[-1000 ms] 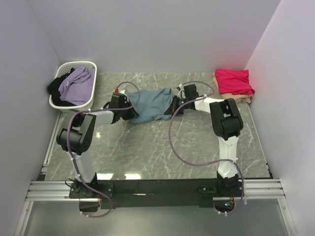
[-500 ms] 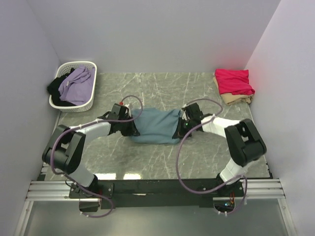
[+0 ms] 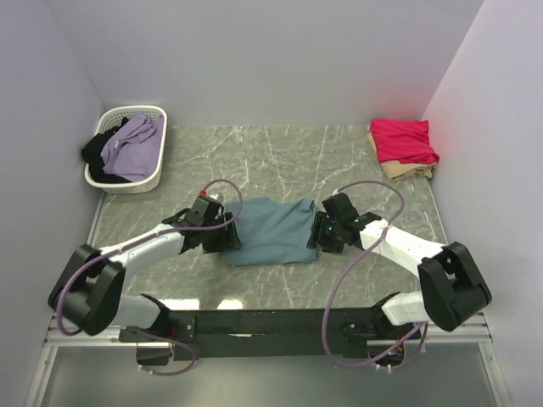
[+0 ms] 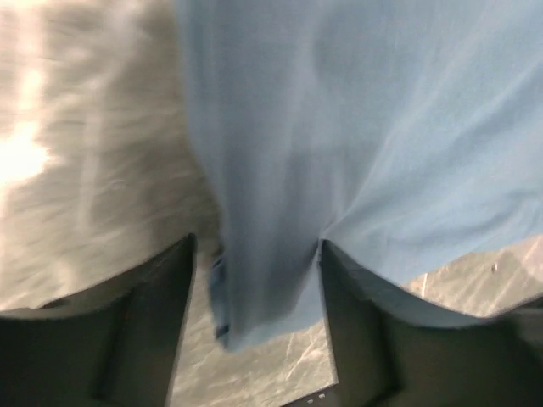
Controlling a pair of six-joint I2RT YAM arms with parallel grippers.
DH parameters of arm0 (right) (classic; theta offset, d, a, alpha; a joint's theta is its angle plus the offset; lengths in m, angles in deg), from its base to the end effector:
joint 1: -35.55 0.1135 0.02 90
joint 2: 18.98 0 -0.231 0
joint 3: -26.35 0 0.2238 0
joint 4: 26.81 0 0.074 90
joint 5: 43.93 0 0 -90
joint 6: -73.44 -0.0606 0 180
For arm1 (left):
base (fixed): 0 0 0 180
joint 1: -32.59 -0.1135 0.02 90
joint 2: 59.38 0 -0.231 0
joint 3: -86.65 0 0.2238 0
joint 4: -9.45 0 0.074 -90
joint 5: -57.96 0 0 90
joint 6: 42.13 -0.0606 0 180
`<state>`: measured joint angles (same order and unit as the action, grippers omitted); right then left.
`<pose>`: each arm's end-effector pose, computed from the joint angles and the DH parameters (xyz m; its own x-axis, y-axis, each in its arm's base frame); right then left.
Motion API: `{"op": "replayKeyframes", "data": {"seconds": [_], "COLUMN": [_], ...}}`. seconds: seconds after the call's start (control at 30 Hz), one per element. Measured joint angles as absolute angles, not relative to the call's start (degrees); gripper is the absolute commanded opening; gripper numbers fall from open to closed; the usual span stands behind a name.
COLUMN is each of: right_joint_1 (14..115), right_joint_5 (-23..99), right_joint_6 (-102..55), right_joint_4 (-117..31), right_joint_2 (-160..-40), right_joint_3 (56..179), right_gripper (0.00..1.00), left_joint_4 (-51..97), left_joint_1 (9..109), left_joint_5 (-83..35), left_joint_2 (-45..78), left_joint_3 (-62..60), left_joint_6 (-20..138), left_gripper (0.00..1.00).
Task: Fold and stack the t-shirts
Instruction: Fold the tshirt
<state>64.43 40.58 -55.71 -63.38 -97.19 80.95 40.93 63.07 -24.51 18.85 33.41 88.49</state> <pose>0.2114 0.1232 0.1335 -0.9190 0.2108 -0.3332 0.0745 0.9227 0.3783 0.2112 -0.1335 0.1333 -0.9133 -0.2114 -0.3482 -0.0387 0.8959 -0.4425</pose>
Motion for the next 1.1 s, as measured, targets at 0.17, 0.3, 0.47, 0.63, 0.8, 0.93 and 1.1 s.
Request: {"op": "replayKeyframes", "data": {"seconds": [0.17, 0.3, 0.47, 0.63, 0.8, 0.93, 1.1], "right_joint_1": [64.45, 64.45, 64.17, 63.47, 62.27, 61.66, 61.63], "right_joint_5": [46.06, 48.34, 48.86, 47.79, 44.01, 40.25, 37.36], "right_joint_6": [-55.71, -55.32, -54.05, -51.89, -49.99, -49.09, -48.08], "right_joint_4": [-66.22, -66.28, -64.77, -62.39, -58.30, -56.42, -55.09], "right_joint_2": [-93.48, -93.28, -93.83, -95.53, -98.85, -103.82, -108.89], "right_joint_3": [81.32, 82.09, 83.31, 87.22, 91.42, 94.74, 97.47], "right_gripper": [0.70, 0.71, 0.66, 0.42, 0.27, 0.26, 0.24], "left_joint_4": [45.19, 46.32, 45.14, 40.27, 31.96, 27.83, 25.12], "left_joint_1": [63.05, 63.05, 63.05, 63.05, 63.05, 63.05, 63.05], "left_joint_5": [-32.54, -37.02, -37.61, -34.20, -28.76, -24.84, -22.61], "left_joint_2": [12.62, 12.38, 13.41, 14.83, 20.19, 26.90, 33.34], "left_joint_3": [32.65, 30.48, 28.41, 24.27, 21.00, 20.19, 20.19], "left_joint_6": [89.23, 89.23, 88.38, 86.48, 84.78, 84.43, 84.36], "left_gripper": [0.79, 0.78, 0.79, 0.78, 0.77, 0.76, 0.75]}}
